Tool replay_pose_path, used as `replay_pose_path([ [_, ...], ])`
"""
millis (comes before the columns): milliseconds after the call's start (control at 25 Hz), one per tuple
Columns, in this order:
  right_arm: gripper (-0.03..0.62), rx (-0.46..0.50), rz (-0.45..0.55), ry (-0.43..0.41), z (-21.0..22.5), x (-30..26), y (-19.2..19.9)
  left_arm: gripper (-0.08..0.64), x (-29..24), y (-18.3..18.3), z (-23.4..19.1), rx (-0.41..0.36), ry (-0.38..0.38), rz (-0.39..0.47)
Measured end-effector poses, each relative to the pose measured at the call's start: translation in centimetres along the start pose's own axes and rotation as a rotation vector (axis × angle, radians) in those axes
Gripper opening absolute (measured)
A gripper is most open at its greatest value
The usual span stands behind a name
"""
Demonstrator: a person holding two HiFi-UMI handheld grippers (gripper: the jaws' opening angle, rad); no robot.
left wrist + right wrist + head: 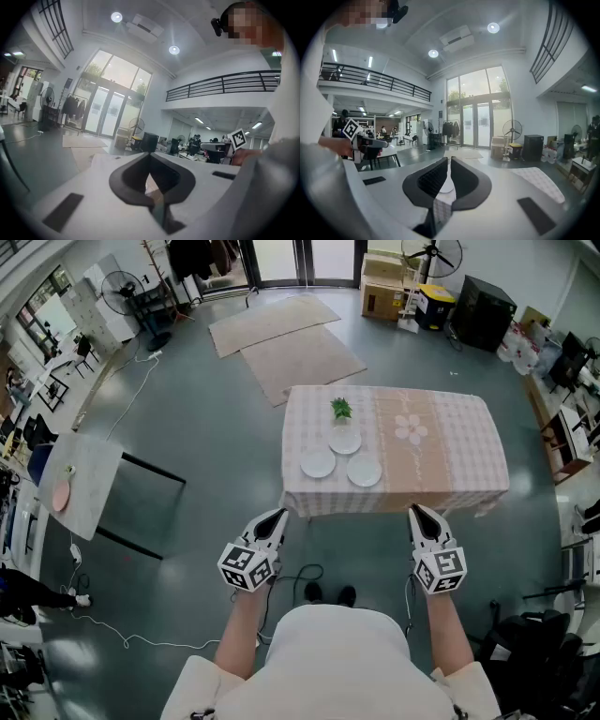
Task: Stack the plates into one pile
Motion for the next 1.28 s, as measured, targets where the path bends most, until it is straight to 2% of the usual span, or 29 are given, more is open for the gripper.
replay_pose_path([
  [440, 0.044, 0.023, 0.001, -0.007, -0.1, -0.8, 0.1, 0.008, -0.7, 0.4, -0.4, 0.0, 0.003, 0.0],
  [1040, 0.049, 0.0, 0.003, 0.015, -0.8, -1.1, 0.1, 0.009, -1.1, 1.1, -1.0, -0.015, 0.023, -0.037],
  [1200, 0.052, -0.005, -0.002, 0.017, -1.1, -1.3, 0.0, 0.056, -1.2, 0.8, -1.5, 0.01, 0.03, -0.029],
  [1280, 0.087, -0.007, -0.003, 0.019, -1.4, -1.6, -0.2, 0.073, -1.2, 0.6, -2.0, 0.01, 0.033, -0.032],
])
Point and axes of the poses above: the fingertips, and each gripper's own axes: x backward along the fingers, z to its right, y out of its underside, the point moved 6 cm from there along x, backward along the fingers, and after that the axes turned 1 degree about -z, right-handed, at the moved point
